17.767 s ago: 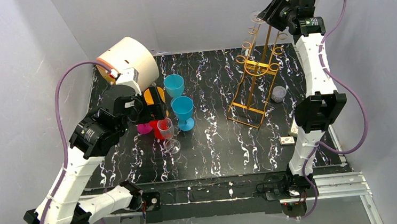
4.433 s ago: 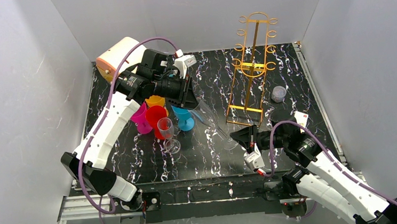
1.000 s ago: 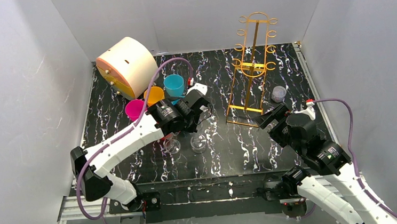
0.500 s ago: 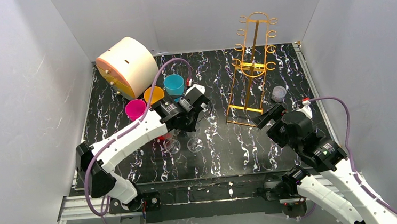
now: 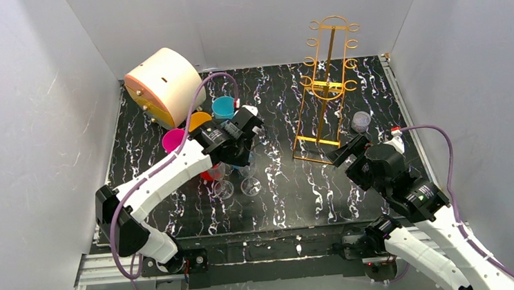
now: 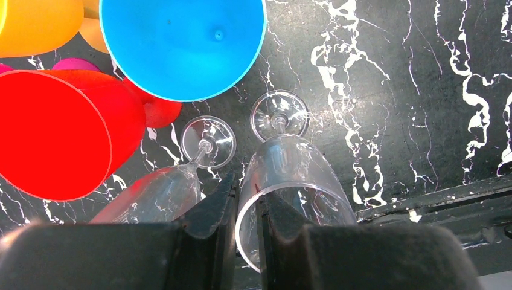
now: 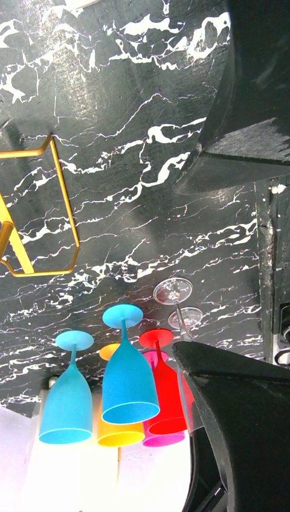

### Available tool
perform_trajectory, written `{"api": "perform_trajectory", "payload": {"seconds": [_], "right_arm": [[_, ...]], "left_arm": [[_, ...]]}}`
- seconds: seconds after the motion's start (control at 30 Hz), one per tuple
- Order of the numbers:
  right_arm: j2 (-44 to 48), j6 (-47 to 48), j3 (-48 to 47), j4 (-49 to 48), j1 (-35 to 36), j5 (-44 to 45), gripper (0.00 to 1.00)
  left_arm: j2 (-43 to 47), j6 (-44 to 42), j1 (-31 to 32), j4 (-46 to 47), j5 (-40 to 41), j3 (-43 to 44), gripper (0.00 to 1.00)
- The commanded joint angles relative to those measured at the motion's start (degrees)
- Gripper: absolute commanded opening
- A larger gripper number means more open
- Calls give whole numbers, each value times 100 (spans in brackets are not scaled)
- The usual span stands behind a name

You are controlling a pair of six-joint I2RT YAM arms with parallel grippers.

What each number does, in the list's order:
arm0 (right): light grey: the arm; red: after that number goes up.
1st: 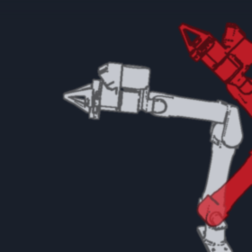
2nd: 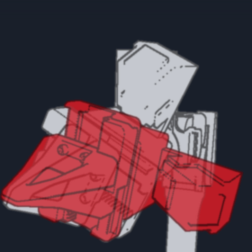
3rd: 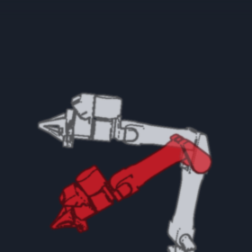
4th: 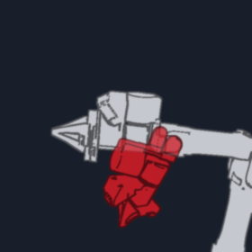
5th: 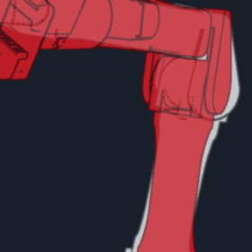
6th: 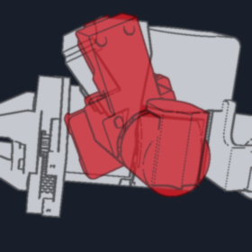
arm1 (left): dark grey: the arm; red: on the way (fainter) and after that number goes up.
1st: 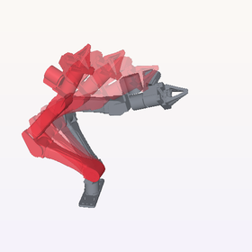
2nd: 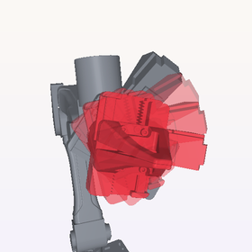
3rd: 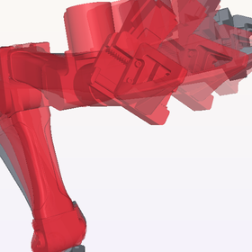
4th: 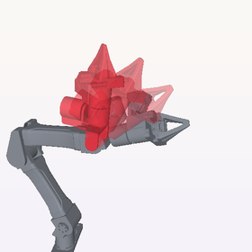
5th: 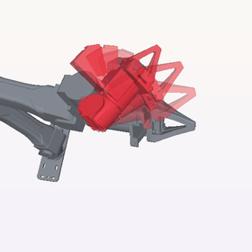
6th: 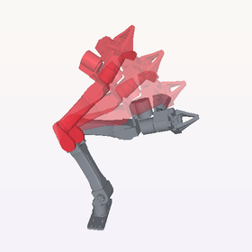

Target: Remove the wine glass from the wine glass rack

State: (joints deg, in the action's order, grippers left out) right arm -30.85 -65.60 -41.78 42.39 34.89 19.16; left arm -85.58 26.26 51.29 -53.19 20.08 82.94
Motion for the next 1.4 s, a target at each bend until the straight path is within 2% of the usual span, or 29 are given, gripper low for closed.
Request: {"api": "perform_trajectory", "payload": {"seconds": [0.0, 0.4, 0.53, 0.67, 0.73, 0.93, 1.07, 1.23, 1.37], "right_arm": [[-24, 48, -242, -31, 0, 110, 98], [-30, 74, -243, -15, 7, 121, 98], [-52, 73, -230, -29, 8, 114, 98], [-92, 97, -242, -39, 4, 109, 98], [-104, 109, -239, -53, 6, 114, 98], [-187, 142, -251, -149, 2, 74, 98], [-233, 178, -285, -152, 0, 73, 98], [-294, 180, -328, -85, 0, 79, 98], [-316, 179, -331, -73, 1, 48, 98]], "left_arm": [[119, 157, -135, -42, -112, -112, 0], [40, 195, -281, -83, -283, 60, 2], [-86, 203, -286, -241, -238, 225, 11], [4, 184, -286, -245, -256, 271, 28], [4, 147, -286, -284, -310, 328, 32], [14, 99, -286, -306, -427, 368, 30], [28, 81, -283, -269, -480, 396, 18], [-28, 102, -286, -349, -321, 443, 11], [12, 161, -279, -291, -260, 400, 14]]}}
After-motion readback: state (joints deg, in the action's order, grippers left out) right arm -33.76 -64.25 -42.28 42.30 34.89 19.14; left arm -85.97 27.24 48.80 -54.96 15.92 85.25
